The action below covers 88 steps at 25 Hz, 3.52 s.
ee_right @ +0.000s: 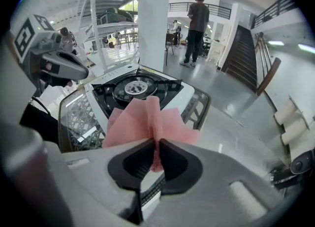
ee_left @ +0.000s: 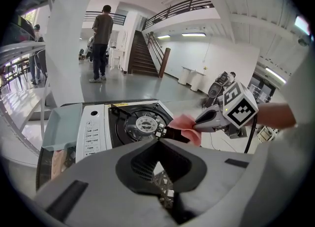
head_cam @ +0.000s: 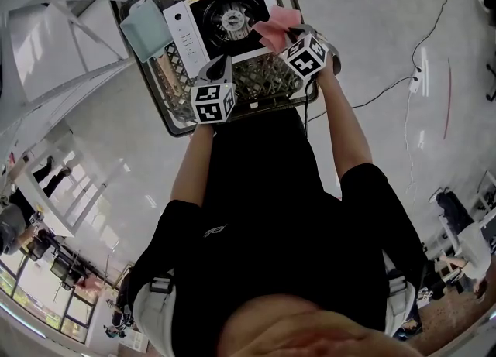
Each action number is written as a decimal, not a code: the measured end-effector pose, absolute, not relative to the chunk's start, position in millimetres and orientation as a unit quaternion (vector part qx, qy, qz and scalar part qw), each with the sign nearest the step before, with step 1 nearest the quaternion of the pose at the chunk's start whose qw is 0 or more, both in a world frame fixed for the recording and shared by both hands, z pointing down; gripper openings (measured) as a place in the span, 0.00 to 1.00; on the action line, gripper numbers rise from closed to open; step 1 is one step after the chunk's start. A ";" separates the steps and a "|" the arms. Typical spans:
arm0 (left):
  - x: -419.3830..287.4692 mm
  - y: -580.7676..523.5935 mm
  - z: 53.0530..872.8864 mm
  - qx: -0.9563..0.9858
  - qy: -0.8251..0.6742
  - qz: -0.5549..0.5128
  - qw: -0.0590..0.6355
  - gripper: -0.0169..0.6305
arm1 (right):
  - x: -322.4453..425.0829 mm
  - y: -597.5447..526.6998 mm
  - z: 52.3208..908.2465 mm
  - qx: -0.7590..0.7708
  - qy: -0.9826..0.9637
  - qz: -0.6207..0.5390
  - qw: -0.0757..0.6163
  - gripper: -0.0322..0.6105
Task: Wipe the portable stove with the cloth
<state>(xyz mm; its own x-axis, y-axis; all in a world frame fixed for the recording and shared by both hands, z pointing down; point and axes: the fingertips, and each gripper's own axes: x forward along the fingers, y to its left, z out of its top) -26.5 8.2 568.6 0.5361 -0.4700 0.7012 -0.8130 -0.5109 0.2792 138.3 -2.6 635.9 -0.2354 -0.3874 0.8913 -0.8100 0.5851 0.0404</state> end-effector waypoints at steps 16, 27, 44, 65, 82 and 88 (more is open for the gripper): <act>-40.8 3.7 565.4 0.816 -0.414 0.257 0.311 0.03 | 133.9 -31.6 596.6 0.432 -0.762 0.193 0.442 0.10; -115.4 -5.9 547.5 0.776 -0.503 0.202 0.323 0.03 | -4.1 -126.4 500.3 0.366 -0.848 0.049 0.379 0.10; -185.5 19.3 549.8 0.720 -0.571 0.168 0.357 0.03 | -177.7 -96.9 589.0 0.175 -0.876 -0.007 0.448 0.10; -169.1 -4.4 559.9 0.740 -0.538 0.171 0.367 0.03 | -116.7 -93.1 630.5 0.180 -0.826 -0.005 0.535 0.10; -121.0 -23.5 567.5 0.778 -0.474 0.207 0.356 0.03 | -48.2 -105.3 627.6 0.253 -0.812 0.036 0.524 0.10; -104.7 -30.3 567.7 0.792 -0.451 0.215 0.351 0.03 | -23.8 -106.1 626.9 0.279 -0.804 0.055 0.523 0.10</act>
<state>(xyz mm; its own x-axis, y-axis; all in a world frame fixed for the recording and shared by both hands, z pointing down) -104.7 -30.3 567.7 0.5006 -0.5629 0.6576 -0.8653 -0.3472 0.3615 -23.8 -106.1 626.9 -0.2982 -0.3911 0.8707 -0.5054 0.8385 0.2035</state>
